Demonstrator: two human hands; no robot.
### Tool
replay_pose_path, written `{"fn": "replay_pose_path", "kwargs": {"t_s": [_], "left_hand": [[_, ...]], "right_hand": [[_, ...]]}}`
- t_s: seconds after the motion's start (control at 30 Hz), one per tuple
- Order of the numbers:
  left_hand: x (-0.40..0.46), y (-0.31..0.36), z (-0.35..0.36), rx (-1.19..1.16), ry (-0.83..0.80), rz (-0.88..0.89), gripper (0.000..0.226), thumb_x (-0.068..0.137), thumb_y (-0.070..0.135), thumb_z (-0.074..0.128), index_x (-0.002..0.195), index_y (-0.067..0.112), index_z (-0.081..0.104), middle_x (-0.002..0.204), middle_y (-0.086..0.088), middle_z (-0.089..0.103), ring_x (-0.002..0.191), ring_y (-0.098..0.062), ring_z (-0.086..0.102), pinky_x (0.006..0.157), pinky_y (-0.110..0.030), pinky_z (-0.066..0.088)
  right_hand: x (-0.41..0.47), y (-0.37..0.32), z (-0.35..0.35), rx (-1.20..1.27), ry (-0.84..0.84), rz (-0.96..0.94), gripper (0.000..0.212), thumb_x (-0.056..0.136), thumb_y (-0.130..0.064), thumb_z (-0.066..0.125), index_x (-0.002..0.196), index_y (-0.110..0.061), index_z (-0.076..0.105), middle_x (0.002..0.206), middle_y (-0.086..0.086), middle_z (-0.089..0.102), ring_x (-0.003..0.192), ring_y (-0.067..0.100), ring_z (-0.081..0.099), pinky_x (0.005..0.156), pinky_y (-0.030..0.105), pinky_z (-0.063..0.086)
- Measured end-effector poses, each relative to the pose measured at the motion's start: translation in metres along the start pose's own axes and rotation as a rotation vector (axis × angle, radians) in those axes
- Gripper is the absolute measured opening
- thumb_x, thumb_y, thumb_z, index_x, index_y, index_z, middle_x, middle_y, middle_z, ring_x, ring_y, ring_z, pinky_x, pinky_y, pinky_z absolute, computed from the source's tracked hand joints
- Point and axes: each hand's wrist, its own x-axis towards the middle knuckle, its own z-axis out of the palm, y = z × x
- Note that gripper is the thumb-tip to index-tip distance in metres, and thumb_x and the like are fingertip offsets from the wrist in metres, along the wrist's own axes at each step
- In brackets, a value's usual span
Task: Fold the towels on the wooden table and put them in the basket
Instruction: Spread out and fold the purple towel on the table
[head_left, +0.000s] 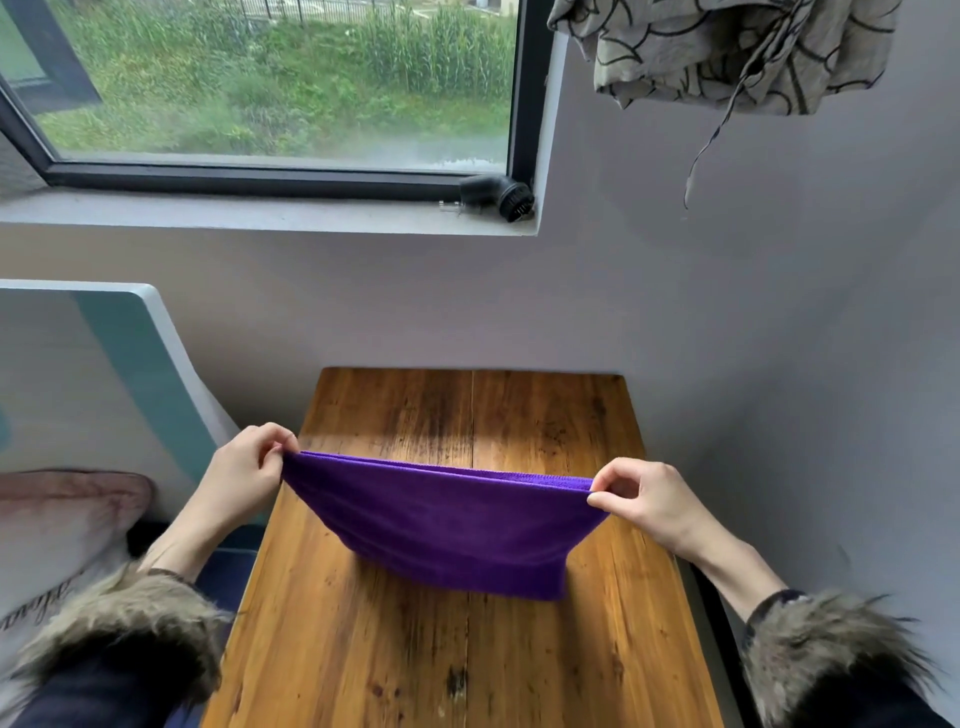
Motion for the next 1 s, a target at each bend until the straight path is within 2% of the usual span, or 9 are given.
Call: {"fn": "replay_pose_path", "kwargs": {"t_s": [0.27,0.47,0.63,0.73,0.83,1.0], "left_hand": [[0.004,0.002,0.001,-0.033,0.003,0.005,0.028,0.089,-0.005,0.043,0.08,0.015,0.06,0.091,-0.01,0.062,0.086,-0.026,0.057,0.077,-0.029,0.036],[0.007,0.002,0.005,-0.042,-0.001,0.009,0.026,0.089,-0.004,0.043,0.081,0.014,0.061,0.093,-0.009,0.062,0.089,-0.025,0.057,0.079,-0.029,0.037],[0.008,-0.002,0.006,-0.028,0.0,0.004,0.025,0.088,-0.006,0.045,0.081,0.01,0.063,0.091,-0.01,0.064,0.085,-0.024,0.057,0.077,-0.029,0.038],[0.007,-0.007,0.005,-0.021,-0.029,0.021,0.028,0.086,-0.009,0.046,0.078,0.012,0.063,0.089,-0.009,0.065,0.084,-0.024,0.059,0.076,-0.029,0.039],[0.006,-0.013,0.004,-0.027,-0.069,0.038,0.033,0.085,-0.011,0.046,0.074,0.017,0.061,0.086,-0.008,0.066,0.082,-0.025,0.061,0.075,-0.03,0.042],[0.007,-0.016,0.0,-0.143,-0.099,0.011,0.037,0.085,-0.013,0.047,0.072,0.018,0.063,0.08,-0.004,0.068,0.08,-0.024,0.063,0.074,-0.027,0.049]], "right_hand": [[-0.014,0.022,0.037,-0.173,-0.102,-0.022,0.005,0.088,-0.023,0.061,0.083,-0.024,0.059,0.088,-0.01,0.06,0.082,0.004,0.058,0.068,0.014,0.051],[-0.012,0.029,0.043,-0.308,-0.074,-0.077,0.011,0.092,-0.028,0.055,0.088,-0.019,0.06,0.09,-0.01,0.058,0.079,0.003,0.056,0.064,0.01,0.048],[-0.008,0.022,0.036,-0.188,-0.004,-0.031,0.014,0.091,-0.026,0.056,0.079,-0.02,0.058,0.079,-0.01,0.06,0.073,0.005,0.058,0.06,0.011,0.048],[-0.006,0.018,0.031,-0.047,0.08,0.024,0.019,0.09,-0.023,0.057,0.072,-0.017,0.058,0.07,-0.005,0.062,0.067,0.012,0.06,0.059,0.019,0.049],[-0.003,0.014,0.026,0.054,0.119,0.073,0.019,0.089,-0.025,0.059,0.073,-0.016,0.06,0.069,-0.003,0.064,0.069,0.014,0.062,0.062,0.027,0.052],[0.002,0.01,0.016,0.096,0.152,0.089,0.014,0.085,-0.023,0.065,0.073,-0.017,0.061,0.072,-0.003,0.066,0.072,0.013,0.062,0.064,0.026,0.052]]}}
